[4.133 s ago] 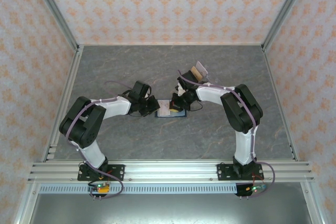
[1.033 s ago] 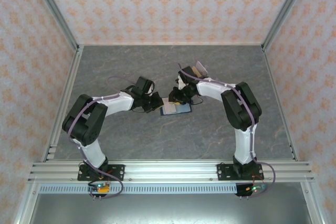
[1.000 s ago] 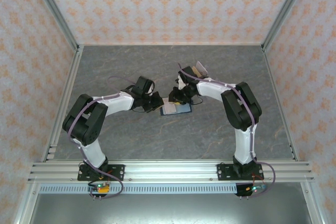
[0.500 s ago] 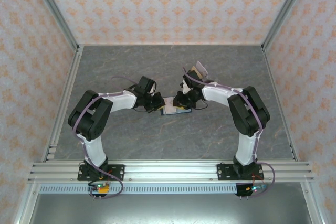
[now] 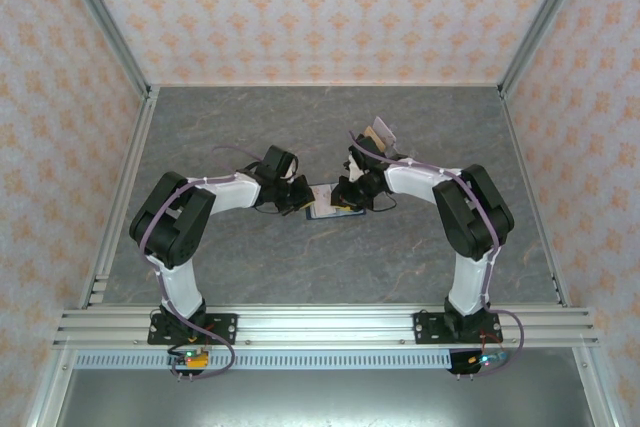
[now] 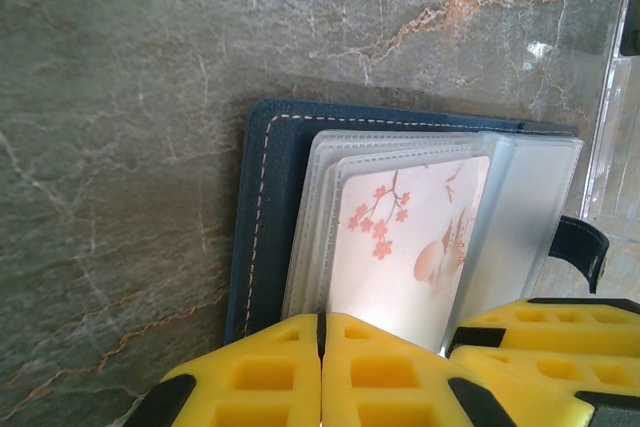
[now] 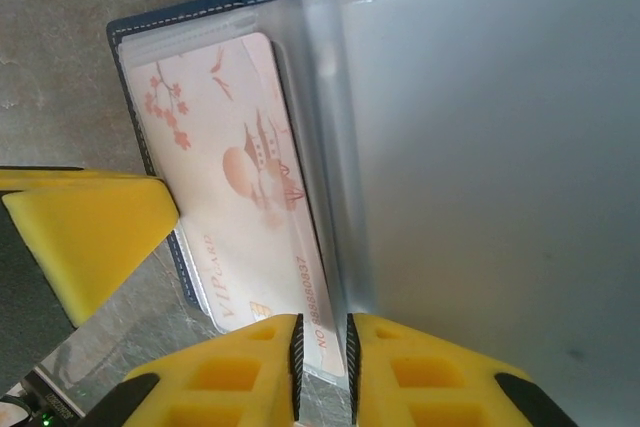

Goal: Take the credit cards out of the card holder

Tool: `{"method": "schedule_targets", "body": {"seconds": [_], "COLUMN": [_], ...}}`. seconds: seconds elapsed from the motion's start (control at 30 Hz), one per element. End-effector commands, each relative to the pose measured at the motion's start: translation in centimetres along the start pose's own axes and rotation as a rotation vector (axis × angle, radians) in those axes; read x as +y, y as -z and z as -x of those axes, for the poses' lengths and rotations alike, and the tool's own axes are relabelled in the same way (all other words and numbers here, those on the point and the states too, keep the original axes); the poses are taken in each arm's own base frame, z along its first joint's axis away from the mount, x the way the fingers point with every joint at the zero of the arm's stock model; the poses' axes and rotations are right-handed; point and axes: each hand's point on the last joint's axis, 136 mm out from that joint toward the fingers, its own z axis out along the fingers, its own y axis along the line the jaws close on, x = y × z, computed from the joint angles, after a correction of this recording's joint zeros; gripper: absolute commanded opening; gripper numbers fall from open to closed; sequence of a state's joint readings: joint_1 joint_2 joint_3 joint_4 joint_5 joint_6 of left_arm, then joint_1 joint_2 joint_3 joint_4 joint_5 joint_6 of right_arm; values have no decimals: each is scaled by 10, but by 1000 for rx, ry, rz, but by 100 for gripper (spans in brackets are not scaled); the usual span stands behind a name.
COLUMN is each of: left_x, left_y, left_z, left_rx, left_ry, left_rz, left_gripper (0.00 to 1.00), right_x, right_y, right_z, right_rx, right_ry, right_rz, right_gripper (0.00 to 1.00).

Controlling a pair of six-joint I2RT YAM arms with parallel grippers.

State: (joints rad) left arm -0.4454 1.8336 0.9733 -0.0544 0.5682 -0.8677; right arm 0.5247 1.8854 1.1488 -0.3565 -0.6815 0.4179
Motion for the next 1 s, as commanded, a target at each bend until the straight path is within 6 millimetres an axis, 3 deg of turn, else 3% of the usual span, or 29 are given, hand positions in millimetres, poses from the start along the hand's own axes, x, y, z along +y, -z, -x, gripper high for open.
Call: {"method": "schedule_targets", "body": {"seconds": [0.0, 0.27, 0.97], "left_x": [40, 43, 50], "left_y": [-10, -10, -11], "left_z": [-14, -16, -17], "left_rx": [20, 20, 19], "left_ry": [52, 55, 54], "left_rz": [131, 137, 163], "left_gripper": [6, 5, 5], "right_x": [-4, -1, 10], "right_y": [-5, -9, 4], "right_z": [-1, -1, 5], "right_rx": [12, 23, 7], "right_ry": [-5, -4, -29], "right_rz": [8, 42, 168], "right_gripper": [21, 21, 15]}}
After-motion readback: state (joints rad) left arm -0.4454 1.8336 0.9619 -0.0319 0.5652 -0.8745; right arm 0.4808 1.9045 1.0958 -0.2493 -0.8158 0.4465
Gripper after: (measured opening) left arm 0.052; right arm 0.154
